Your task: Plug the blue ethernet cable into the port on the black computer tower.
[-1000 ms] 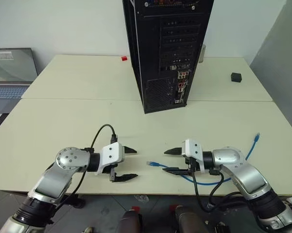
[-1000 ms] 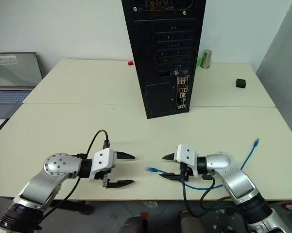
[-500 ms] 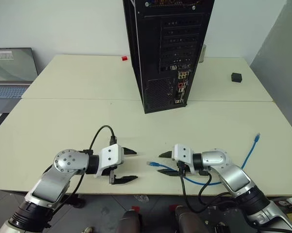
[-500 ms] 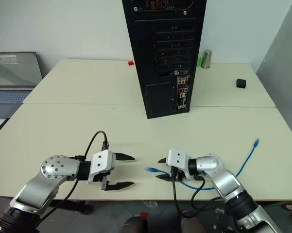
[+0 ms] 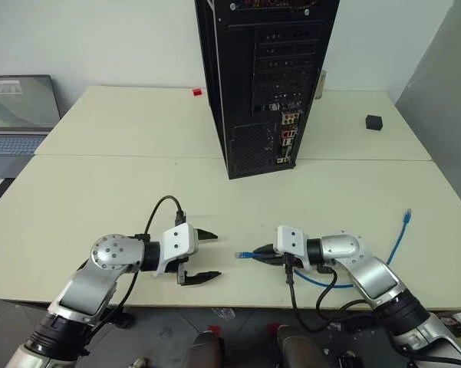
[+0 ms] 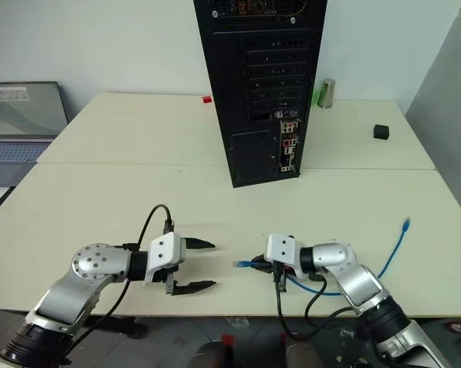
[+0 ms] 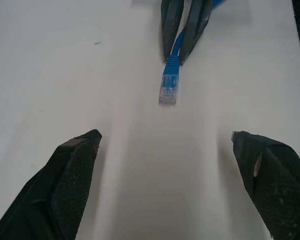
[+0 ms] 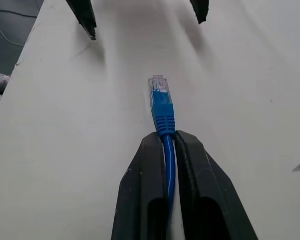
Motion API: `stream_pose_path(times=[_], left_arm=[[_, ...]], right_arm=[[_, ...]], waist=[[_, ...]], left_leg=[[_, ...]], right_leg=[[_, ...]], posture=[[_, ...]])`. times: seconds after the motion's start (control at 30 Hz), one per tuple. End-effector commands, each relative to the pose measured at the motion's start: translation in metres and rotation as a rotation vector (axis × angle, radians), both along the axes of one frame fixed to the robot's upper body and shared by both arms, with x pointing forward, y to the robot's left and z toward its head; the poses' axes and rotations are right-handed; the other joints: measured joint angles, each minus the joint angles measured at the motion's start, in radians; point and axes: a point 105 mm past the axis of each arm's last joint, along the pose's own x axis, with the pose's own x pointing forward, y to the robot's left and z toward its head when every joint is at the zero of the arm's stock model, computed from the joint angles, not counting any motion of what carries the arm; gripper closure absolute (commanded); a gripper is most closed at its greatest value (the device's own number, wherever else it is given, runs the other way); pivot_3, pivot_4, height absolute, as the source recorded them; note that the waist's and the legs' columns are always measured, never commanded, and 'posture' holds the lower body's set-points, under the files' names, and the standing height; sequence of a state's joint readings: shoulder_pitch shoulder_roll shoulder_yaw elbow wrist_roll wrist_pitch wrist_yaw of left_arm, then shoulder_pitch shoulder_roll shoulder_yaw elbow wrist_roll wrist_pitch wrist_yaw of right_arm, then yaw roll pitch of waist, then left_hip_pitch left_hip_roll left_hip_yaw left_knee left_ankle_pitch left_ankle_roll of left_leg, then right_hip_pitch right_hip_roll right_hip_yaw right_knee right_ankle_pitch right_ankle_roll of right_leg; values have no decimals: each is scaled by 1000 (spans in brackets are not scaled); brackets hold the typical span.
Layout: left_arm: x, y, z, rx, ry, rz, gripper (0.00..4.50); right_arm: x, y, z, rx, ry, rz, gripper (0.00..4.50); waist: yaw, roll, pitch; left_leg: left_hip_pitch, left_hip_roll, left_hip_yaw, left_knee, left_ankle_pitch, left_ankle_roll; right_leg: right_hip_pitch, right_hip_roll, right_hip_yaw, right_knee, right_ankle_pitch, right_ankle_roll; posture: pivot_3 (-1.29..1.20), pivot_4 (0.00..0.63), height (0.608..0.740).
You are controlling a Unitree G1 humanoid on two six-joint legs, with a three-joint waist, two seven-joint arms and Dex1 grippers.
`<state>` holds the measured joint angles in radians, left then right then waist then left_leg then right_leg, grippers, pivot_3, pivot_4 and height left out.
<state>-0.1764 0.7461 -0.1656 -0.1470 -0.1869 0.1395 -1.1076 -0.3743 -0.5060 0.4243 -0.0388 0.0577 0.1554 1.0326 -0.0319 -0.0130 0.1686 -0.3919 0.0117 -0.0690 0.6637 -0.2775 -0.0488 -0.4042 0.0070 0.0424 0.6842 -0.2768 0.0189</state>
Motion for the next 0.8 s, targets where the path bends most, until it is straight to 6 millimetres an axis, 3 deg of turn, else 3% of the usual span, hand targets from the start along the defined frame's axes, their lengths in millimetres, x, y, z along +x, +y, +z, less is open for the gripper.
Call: stream_pose_path(times=[0.03,0.4,0.8], left_arm=[[-1,-14,5,-13,-25,-69,0],[3,-29,6,-28,-31,-136,0],[3,-39,5,-50,-34,-163,2207]], right_arm=[[-5,9,22,17,-63,75,4481],[-6,12,26,11,-49,83,4486],[-7,13,24,8,-45,85,4495]], waist=[[0,0,0],[0,0,0],[0,0,0]], left_leg=[[0,0,0,0,0,0],[0,0,0,0,0,0],[0,0,0,0,0,0]], right_leg=[[0,0,0,0,0,0],[0,0,0,0,0,0],[0,0,0,0,0,0]], posture=[[0,150,740],[0,150,740],[0,150,740]])
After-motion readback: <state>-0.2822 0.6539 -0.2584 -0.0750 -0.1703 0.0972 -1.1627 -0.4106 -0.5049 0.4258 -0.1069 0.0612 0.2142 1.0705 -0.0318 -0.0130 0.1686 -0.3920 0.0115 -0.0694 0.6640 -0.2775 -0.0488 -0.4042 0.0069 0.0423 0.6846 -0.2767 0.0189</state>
